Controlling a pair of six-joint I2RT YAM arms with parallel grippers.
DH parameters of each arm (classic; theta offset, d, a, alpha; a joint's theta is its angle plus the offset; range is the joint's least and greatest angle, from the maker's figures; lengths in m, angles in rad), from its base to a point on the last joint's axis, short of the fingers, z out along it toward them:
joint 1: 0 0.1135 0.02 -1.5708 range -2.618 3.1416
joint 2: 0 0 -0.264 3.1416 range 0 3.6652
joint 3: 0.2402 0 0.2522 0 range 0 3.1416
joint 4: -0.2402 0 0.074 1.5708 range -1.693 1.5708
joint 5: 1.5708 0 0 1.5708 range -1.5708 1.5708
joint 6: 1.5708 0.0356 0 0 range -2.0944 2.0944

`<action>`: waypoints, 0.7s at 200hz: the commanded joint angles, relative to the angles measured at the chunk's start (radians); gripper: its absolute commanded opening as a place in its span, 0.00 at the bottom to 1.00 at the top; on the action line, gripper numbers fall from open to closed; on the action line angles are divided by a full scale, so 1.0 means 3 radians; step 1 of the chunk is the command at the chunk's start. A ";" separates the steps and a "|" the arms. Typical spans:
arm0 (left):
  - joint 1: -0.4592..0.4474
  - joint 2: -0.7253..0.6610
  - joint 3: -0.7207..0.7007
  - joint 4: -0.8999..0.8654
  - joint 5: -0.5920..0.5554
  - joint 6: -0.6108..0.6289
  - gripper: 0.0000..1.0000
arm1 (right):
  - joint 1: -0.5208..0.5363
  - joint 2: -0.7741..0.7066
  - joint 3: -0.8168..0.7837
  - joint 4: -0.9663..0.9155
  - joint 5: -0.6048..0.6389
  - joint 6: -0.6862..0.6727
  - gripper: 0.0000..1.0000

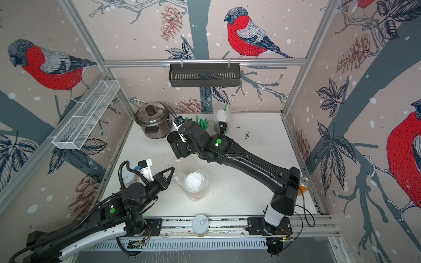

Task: Pack milk tea into plastic carrier bags
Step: Pick up the milk tea cup at the center of the board.

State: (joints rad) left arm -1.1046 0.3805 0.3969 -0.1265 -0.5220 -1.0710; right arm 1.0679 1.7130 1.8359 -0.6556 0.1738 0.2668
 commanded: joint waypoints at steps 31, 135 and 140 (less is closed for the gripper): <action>-0.0004 -0.0050 -0.0060 -0.0156 0.0032 -0.0196 0.00 | -0.0274 0.0854 0.0746 0.0009 -0.0193 -0.0407 0.90; -0.0005 0.0165 -0.0035 -0.0318 0.0124 -0.0367 0.00 | -0.0480 0.1830 0.1504 -0.0044 -0.0504 -0.0506 0.90; -0.0005 0.0158 -0.0035 -0.0321 0.0124 -0.0371 0.00 | -0.0482 0.1846 0.1507 -0.0030 -0.0531 -0.0506 0.89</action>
State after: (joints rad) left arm -1.1046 0.4259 0.3801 -0.2005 -0.4820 -1.1557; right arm 0.9291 2.2494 2.2765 -0.6792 0.0513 0.1276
